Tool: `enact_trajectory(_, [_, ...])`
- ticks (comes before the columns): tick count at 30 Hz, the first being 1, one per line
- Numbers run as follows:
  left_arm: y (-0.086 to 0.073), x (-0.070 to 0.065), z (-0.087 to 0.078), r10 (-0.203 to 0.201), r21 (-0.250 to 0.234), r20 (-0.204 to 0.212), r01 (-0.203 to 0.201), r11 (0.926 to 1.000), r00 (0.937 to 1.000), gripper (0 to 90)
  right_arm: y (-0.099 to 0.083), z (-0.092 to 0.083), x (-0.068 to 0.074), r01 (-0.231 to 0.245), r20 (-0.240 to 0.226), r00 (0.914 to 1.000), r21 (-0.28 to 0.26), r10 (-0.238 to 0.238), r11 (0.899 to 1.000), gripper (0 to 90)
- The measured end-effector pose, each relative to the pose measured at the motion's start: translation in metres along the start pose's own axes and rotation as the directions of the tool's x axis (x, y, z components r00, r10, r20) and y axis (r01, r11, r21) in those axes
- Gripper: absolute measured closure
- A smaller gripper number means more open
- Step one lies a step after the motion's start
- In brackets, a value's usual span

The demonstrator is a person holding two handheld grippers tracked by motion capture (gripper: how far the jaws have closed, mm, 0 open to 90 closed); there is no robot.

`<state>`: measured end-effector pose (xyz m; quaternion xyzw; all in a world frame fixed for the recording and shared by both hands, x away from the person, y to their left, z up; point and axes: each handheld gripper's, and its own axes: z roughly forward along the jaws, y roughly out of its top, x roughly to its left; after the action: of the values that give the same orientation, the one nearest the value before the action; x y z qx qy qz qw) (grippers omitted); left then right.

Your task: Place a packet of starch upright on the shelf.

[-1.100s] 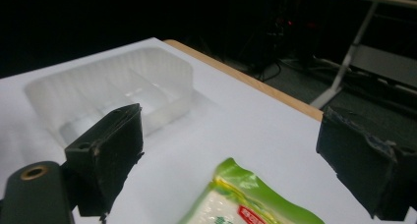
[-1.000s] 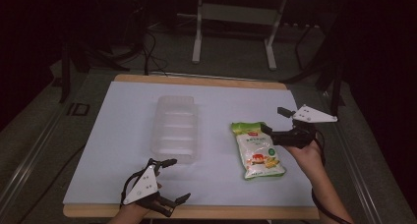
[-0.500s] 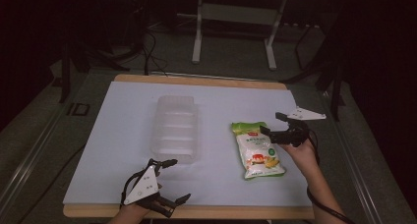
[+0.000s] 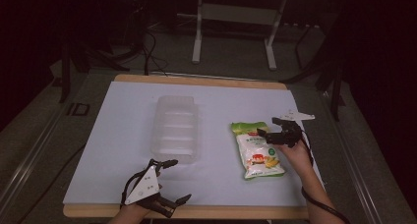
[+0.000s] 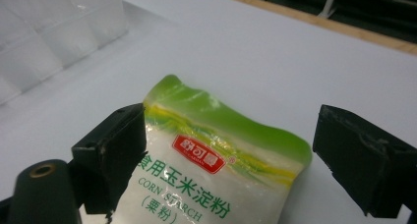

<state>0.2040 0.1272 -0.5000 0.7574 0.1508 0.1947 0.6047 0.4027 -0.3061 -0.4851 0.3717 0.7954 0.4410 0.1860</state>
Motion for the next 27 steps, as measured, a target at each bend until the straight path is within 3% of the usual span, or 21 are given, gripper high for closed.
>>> enact_trajectory(12, [0.000, -0.001, 0.001, 0.006, 0.011, 0.008, -0.006, 0.9999, 0.9999, 0.0, -0.015, 0.015, -0.004, -0.003, 0.043, 0.9991, 0.054, 0.001, 0.999, 13.0])
enact_trajectory(20, [-0.001, -0.001, 0.001, 0.002, 0.010, 0.009, -0.002, 0.9999, 1.0000, 0.0, -0.025, 0.027, -0.011, -0.012, 0.094, 0.9955, 0.120, 0.001, 0.993, 12.8])
enact_trajectory(27, [-0.001, -0.001, 0.002, 0.001, 0.011, 0.016, -0.002, 0.9999, 0.9999, 0.0, -0.027, 0.031, -0.012, -0.021, 0.115, 0.9934, 0.143, 0.005, 0.989, 12.9])
